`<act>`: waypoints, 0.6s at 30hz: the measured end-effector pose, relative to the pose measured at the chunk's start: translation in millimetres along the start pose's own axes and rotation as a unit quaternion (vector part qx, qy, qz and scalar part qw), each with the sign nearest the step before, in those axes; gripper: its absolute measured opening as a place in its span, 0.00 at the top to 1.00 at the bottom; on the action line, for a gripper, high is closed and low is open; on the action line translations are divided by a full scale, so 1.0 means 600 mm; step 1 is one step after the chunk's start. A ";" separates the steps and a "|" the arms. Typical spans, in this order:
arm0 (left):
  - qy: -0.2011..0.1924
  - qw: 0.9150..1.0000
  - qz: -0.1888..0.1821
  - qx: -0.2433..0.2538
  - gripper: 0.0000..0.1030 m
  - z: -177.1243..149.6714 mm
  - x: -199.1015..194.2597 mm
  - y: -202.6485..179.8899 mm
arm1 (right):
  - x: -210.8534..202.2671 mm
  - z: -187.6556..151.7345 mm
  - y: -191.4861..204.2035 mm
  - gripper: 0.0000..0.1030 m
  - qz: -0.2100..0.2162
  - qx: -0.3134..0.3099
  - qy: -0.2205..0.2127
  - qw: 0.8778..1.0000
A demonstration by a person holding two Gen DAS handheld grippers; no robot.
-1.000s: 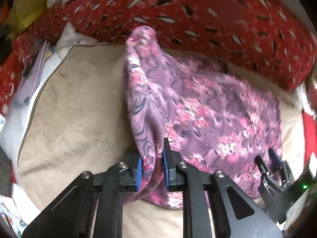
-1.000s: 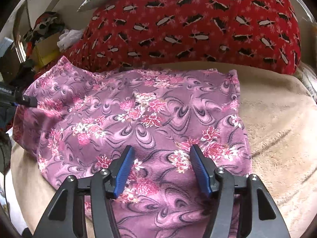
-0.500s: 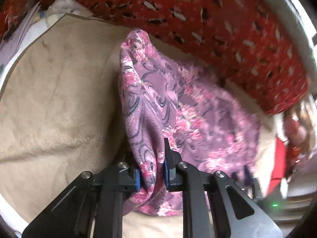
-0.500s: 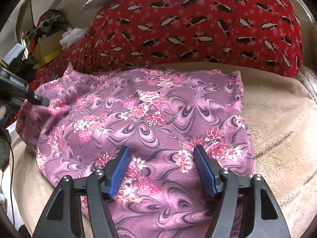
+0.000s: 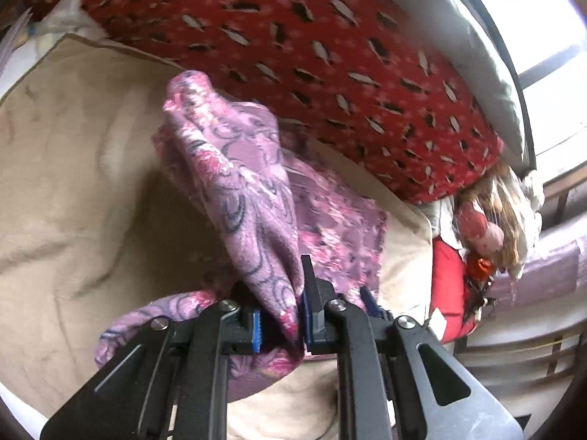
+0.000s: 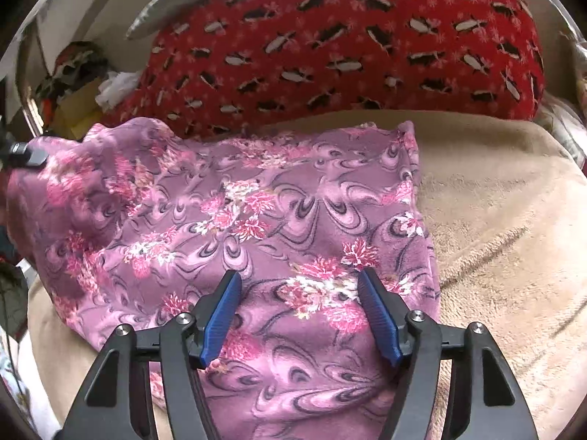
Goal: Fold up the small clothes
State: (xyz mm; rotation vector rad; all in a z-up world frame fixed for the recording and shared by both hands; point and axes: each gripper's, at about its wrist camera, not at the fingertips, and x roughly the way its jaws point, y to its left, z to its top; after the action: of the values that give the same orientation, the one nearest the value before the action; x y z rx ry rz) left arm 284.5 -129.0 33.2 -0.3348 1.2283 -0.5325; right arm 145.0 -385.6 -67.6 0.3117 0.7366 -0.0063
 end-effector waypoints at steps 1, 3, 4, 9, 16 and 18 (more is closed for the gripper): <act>0.005 1.000 0.000 0.003 0.87 0.001 0.011 -0.014 | -0.001 -0.002 0.000 0.34 -0.001 0.000 -0.005 1.000; 0.014 1.000 0.001 0.010 0.87 0.003 0.031 -0.035 | -0.001 -0.004 0.001 0.34 -0.003 -0.002 -0.008 1.000; 0.019 1.000 0.001 0.012 0.87 0.003 0.042 -0.046 | -0.001 -0.004 0.001 0.34 -0.002 -0.003 -0.010 1.000; 0.047 0.999 0.006 0.024 0.86 0.001 0.114 -0.085 | -0.004 -0.009 -0.006 0.34 0.008 0.002 -0.019 1.000; 0.116 0.993 -0.023 -0.008 0.74 -0.023 0.223 -0.076 | -0.005 -0.012 -0.009 0.33 0.014 0.004 -0.025 1.000; 0.124 0.991 -0.044 -0.019 0.68 -0.026 0.231 -0.070 | -0.005 -0.011 -0.010 0.33 0.015 0.005 -0.025 1.000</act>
State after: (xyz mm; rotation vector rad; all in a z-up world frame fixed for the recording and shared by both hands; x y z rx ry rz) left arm 294.4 -240.1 -60.6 -0.3641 1.4699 -0.6421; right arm 137.9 -389.8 -72.2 0.3319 0.6829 0.0109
